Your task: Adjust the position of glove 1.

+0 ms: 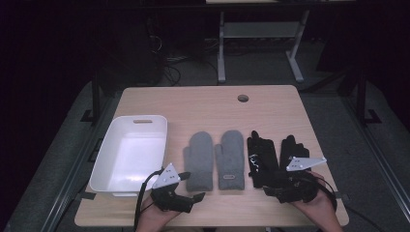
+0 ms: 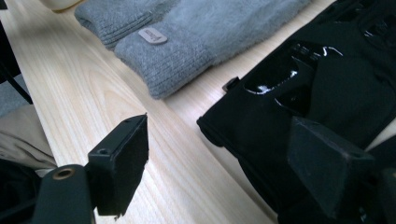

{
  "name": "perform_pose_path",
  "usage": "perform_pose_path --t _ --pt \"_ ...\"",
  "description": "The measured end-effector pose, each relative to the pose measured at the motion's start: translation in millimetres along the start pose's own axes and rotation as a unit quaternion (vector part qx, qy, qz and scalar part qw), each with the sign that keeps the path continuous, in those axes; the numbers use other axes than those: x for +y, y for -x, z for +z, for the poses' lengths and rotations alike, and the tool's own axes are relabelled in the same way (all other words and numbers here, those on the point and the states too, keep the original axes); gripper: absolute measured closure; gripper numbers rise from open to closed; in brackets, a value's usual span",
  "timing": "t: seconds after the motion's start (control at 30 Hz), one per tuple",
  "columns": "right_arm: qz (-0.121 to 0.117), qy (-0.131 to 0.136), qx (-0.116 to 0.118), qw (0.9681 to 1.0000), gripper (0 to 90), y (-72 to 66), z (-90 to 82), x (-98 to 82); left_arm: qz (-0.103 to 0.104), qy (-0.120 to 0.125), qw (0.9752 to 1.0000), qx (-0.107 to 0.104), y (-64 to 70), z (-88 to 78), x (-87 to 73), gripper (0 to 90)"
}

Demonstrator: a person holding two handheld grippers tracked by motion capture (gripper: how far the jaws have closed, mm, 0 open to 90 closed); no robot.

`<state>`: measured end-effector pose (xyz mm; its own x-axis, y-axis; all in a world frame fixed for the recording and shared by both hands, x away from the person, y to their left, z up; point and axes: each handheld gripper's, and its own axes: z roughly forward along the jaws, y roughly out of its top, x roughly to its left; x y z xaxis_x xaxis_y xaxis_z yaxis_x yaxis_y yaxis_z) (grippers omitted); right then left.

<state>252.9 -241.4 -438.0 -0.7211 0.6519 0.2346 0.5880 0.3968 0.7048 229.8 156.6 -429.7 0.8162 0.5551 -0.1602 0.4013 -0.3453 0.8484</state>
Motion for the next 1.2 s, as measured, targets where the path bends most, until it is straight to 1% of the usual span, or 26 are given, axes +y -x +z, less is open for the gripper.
perform_pose_path --t 0.03,0.07,0.1,0.13,0.17,0.2,0.23,0.3,0.4,0.43,0.47,0.57,0.6,0.67,0.73,0.8,0.87,0.93,0.97,1.07,1.1,1.2 --pt "0.000 0.000 0.000 1.0000 20.7 0.0 0.0 0.0 0.000 0.000 1.0000 0.000 0.0 0.0 0.0 15.2" --pt "-0.005 -0.004 -0.002 1.0000 20.7 0.3 1.2 4.1 0.001 -0.001 1.0000 0.001 0.4 0.1 0.1 15.2" --pt "-0.005 -0.004 -0.002 1.0000 20.7 0.3 1.2 4.1 0.001 -0.001 1.0000 0.001 0.4 0.1 0.1 15.2" --pt "-0.008 -0.004 0.000 1.0000 20.7 1.6 2.0 7.9 0.002 0.001 1.0000 0.001 1.0 -0.1 1.0 15.2" --pt "-0.005 -0.003 0.002 1.0000 20.7 1.9 2.5 9.6 0.002 0.001 1.0000 0.001 1.0 -0.1 1.0 15.2" --pt "-0.008 -0.004 0.003 1.0000 20.7 2.7 3.5 11.4 0.003 0.000 1.0000 0.002 0.9 -0.2 1.0 15.2" --pt "-0.003 -0.007 0.003 1.0000 20.7 2.0 3.9 13.0 0.003 0.000 1.0000 0.002 0.9 -0.2 1.0 15.2" --pt "-0.008 -0.008 0.003 0.9999 20.7 2.7 6.1 17.6 -0.001 0.001 1.0000 0.002 0.0 -0.3 0.7 15.2" --pt "-0.018 -0.005 0.005 0.9998 21.0 2.5 8.4 24.2 0.001 -0.001 1.0000 0.002 0.0 -0.1 0.8 15.2" --pt "-0.016 -0.006 0.009 0.9998 21.0 1.8 8.7 26.0 0.001 -0.001 1.0000 0.003 0.2 -0.1 0.6 15.2" --pt "-0.023 -0.006 0.009 0.9997 21.0 1.8 9.7 28.1 0.001 -0.002 1.0000 0.003 0.4 -0.1 0.6 15.2" --pt "-0.029 -0.012 0.008 0.9995 21.0 0.7 10.4 32.9 0.004 -0.003 1.0000 0.003 0.6 -0.4 0.4 15.2" --pt "-0.034 -0.015 0.011 0.9993 20.9 0.0 11.2 37.9 0.003 -0.002 1.0000 0.002 0.7 -0.6 0.5 15.2" --pt "-0.036 -0.015 0.013 0.9992 20.9 -0.1 11.5 39.3 0.001 -0.001 1.0000 0.001 0.9 -0.7 0.6 15.2" --pt "-0.043 -0.023 0.013 0.9987 21.0 -1.2 12.6 45.0 0.001 -0.003 1.0000 0.002 0.8 -0.9 0.6 15.2" --pt "-0.043 -0.025 0.012 0.9987 21.0 -1.6 12.8 47.1 0.001 -0.003 1.0000 0.002 0.7 -1.1 0.6 15.2" --pt "-0.050 -0.028 0.016 0.9982 21.1 -1.8 12.6 54.1 0.001 -0.004 1.0000 0.002 0.1 -1.6 0.5 15.2" --pt "-0.051 -0.030 0.015 0.9981 21.2 -2.1 12.6 55.9 0.002 -0.004 1.0000 0.003 -0.4 -2.0 0.5 15.2" --pt "-0.055 -0.035 0.016 0.9978 21.4 -2.7 12.9 61.3 0.001 -0.003 1.0000 0.003 -0.8 -2.3 0.4 15.2" --pt "-0.058 -0.036 0.022 0.9974 21.9 -2.3 13.9 64.9 -0.001 -0.003 1.0000 0.002 -1.0 -2.2 0.1 15.2" --pt "-0.054 -0.042 0.024 0.9974 22.0 -3.0 15.3 67.5 -0.001 -0.003 1.0000 0.002 -1.1 -2.2 0.0 15.2" --pt "-0.066 -0.046 0.025 0.9965 22.1 -2.2 19.2 75.1 0.004 -0.006 1.0000 0.002 -1.0 -2.0 0.0 15.2"
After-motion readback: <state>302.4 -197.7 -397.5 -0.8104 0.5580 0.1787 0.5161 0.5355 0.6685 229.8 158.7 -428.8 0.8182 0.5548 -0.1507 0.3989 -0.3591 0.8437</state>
